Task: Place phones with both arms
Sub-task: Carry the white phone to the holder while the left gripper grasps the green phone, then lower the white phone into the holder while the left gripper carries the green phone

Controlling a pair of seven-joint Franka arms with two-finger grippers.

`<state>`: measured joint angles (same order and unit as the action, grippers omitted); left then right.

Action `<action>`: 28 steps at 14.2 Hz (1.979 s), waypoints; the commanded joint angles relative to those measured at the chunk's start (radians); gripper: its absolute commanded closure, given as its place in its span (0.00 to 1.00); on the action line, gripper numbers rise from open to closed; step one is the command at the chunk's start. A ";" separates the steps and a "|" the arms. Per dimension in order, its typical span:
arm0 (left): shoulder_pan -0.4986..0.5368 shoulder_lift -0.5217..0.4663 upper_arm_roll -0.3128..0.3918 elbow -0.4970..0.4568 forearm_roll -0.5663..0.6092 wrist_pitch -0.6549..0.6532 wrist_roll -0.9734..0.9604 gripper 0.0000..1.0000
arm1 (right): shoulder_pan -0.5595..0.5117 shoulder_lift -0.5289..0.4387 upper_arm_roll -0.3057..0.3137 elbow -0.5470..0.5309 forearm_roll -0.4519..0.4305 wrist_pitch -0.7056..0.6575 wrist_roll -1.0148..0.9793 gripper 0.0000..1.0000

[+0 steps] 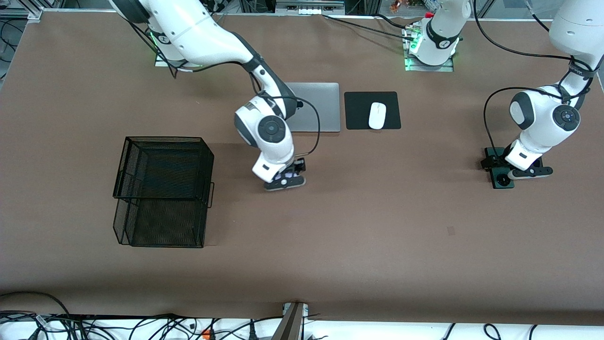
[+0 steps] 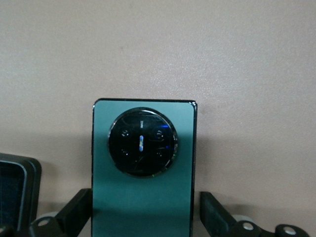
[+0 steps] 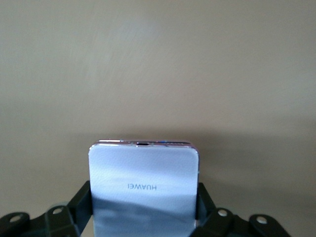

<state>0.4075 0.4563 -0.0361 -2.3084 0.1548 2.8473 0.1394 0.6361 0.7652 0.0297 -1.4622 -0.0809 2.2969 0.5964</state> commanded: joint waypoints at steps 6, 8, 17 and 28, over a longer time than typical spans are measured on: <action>0.014 0.021 -0.027 0.007 0.020 0.007 0.003 0.83 | 0.001 -0.317 -0.301 -0.043 0.007 -0.463 -0.177 1.00; 0.011 0.018 -0.027 0.021 0.020 -0.011 0.005 0.90 | -0.001 -0.357 -0.378 -0.091 0.010 -0.467 -0.277 1.00; -0.021 0.021 -0.105 0.271 -0.003 -0.338 -0.032 1.00 | -0.006 -0.466 -0.566 -0.446 0.136 -0.176 -0.512 1.00; -0.493 0.168 -0.128 0.487 -0.012 -0.355 -0.640 1.00 | -0.070 -0.445 -0.568 -0.515 0.282 -0.085 -0.656 1.00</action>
<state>0.0072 0.6043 -0.1771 -1.8837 0.1534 2.5206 -0.3855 0.5668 0.3438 -0.5423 -1.9575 0.1754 2.2100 -0.0394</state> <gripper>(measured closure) 0.211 0.159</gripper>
